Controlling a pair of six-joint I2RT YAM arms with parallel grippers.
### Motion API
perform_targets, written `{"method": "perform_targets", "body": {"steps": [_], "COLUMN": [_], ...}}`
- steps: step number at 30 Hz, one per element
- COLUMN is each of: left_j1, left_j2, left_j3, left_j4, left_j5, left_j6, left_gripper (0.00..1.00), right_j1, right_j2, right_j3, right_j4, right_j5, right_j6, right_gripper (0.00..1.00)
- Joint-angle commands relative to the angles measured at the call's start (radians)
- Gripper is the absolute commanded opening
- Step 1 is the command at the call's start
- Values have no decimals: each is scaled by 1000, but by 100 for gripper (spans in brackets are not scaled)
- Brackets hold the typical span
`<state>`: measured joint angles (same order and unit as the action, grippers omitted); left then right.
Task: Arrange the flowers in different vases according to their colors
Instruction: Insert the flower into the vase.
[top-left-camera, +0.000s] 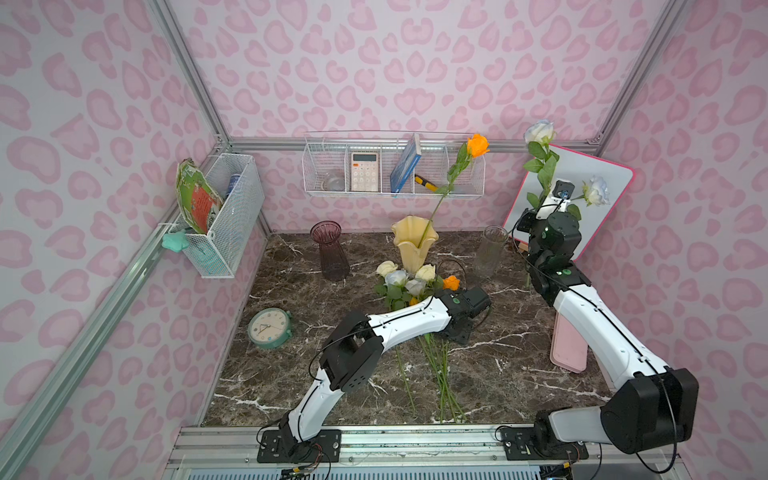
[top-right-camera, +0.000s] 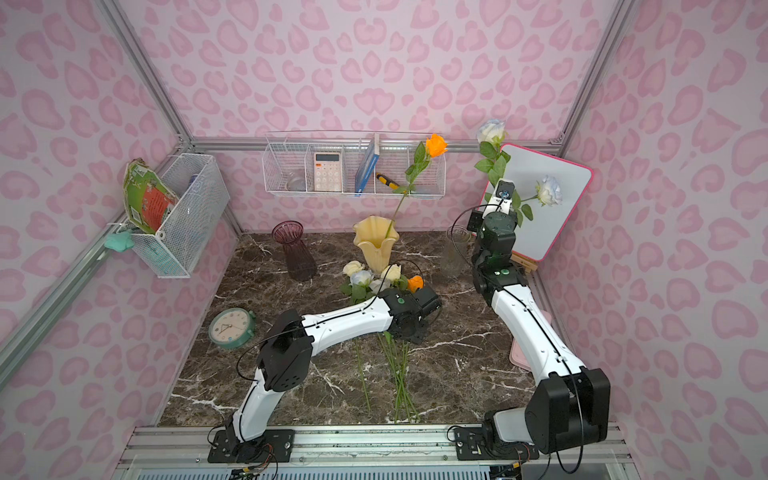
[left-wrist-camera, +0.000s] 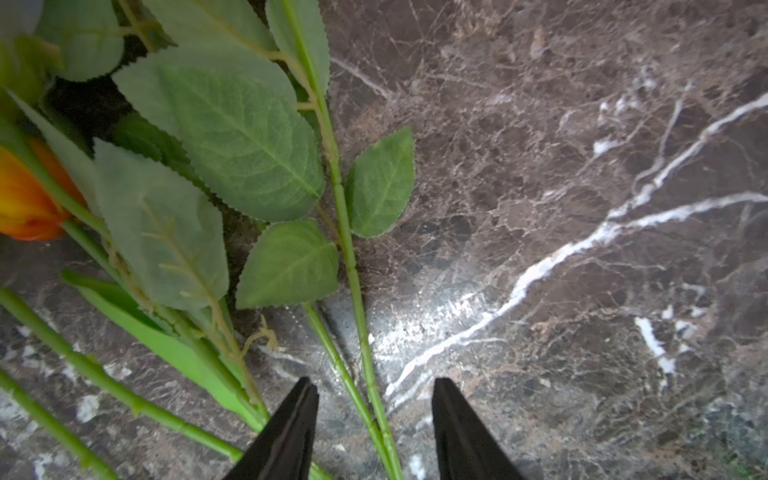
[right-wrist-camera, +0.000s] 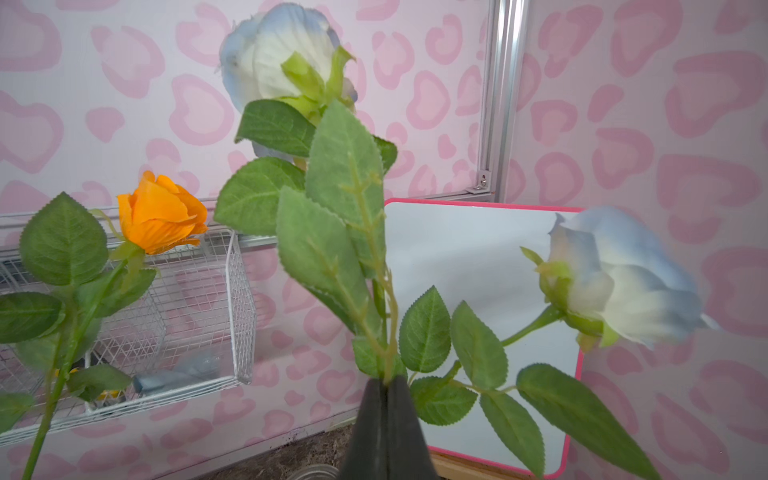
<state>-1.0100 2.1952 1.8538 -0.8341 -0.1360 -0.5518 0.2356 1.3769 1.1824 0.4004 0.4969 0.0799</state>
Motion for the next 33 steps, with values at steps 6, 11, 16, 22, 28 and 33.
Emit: {"method": "perform_targets", "body": {"steps": [6,11,16,22,28,33], "left_j1": [2,7,12,22,27,31], "left_j2": [5,6,-18,-44,-47,-59], "left_j3": [8,2,-19,-50,-67,-91], "left_j4": [-4,1,9,38,45,59], "left_j5": [38,56,70,97,114,128], "left_j6": [5,0,4,4,7,3], "left_gripper": [50,50,49,50,49,49], "right_j1": [45,88,126,199,227,225], "right_j2": [42,140,245,371,509,579], "right_j3": [-141,-199,-173,-135,-32,40], "right_j4": [488,820,1006,1289,1422,1476], "right_j5": [29,65,100,111,100,57], "right_j6": [-93,-168,-222,-408,-546,-625], "right_gripper": [0,0,0,0,0,0]}}
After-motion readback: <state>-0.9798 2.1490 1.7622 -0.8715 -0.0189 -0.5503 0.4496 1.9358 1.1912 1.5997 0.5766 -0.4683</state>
